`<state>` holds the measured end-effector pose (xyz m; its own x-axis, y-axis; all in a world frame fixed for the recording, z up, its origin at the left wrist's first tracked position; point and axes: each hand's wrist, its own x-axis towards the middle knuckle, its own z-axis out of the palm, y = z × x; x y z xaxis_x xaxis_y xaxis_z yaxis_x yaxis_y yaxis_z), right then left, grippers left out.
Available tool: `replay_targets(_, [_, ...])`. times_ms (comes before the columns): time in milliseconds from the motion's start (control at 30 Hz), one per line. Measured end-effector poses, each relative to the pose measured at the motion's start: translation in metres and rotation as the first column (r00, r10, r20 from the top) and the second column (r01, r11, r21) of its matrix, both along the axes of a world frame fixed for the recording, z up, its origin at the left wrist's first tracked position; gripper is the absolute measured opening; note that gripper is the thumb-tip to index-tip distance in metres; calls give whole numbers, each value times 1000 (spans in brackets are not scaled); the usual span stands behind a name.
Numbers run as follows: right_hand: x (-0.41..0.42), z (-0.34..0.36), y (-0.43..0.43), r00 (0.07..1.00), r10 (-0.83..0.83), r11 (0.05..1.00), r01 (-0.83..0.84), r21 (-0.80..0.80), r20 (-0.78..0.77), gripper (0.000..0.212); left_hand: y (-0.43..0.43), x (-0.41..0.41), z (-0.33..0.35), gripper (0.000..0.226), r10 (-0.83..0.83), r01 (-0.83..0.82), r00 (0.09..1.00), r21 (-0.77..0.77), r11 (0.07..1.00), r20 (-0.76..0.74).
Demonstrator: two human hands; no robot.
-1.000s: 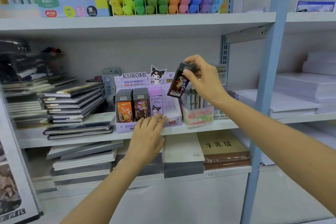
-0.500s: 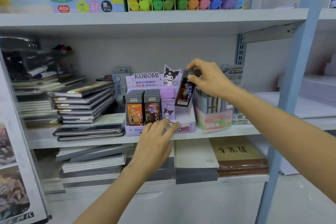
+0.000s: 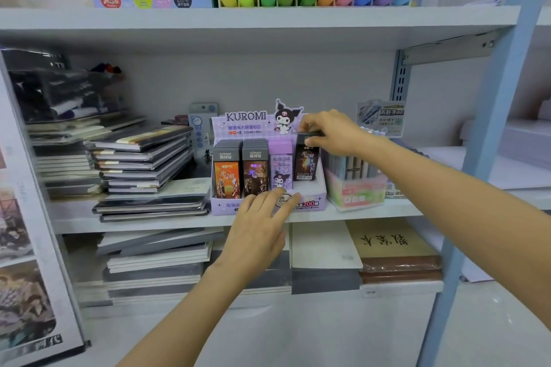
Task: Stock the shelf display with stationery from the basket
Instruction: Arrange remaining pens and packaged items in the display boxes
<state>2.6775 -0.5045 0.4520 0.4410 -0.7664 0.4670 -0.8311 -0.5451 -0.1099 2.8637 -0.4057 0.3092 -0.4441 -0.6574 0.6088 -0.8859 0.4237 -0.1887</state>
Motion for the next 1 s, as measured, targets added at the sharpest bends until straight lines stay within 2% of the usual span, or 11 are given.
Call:
replay_targets(133, [2,-4,-4,999,-1,1000,1,6,-35,19,0,0,-1,64,8,-8,1000,-3,1000,-2])
replay_targets(300, [13,-12,-8,998,-60,976,60,-210,4,24,-1,1,-3,64,3,-3,1000,1,1000,5])
replay_targets(367, [13,-15,-8,993,-105,959,90,-268,-44,21,0,0,-2,65,-6,6,1000,10,1000,-4])
replay_targets(533, [10,-15,-4,976,-108,966,58,-253,-189,27,1,4,4,60,-75,80,993,58,995,-90])
replay_targets(600, [9,-17,2,998,-30,957,11,-291,-59,34,1,16,16,48,-151,147,975,-36,989,-166])
replay_targets(667, [17,-23,9,988,120,937,-81,-339,96,40,-7,30,36,39,-135,82,967,-234,969,-218])
replay_targets(700, [24,-26,11,983,159,935,-120,-333,91,44,-12,36,49,40,-83,11,964,-273,962,-253])
replay_targets(767, [40,-34,10,988,156,958,-151,-244,1,51,-23,45,70,46,46,-108,961,-212,971,-274])
replay_targets(833, [52,-46,7,991,123,981,-128,-147,-42,53,-36,53,80,53,118,-139,962,-71,988,-244])
replay_targets(900, [57,-59,4,992,121,981,-117,-152,17,52,-43,56,79,55,134,-132,951,27,991,-280])
replay_targets(1000, [58,-64,2,985,149,974,-131,-184,88,51,-47,54,80,55,171,-174,933,18,985,-315])
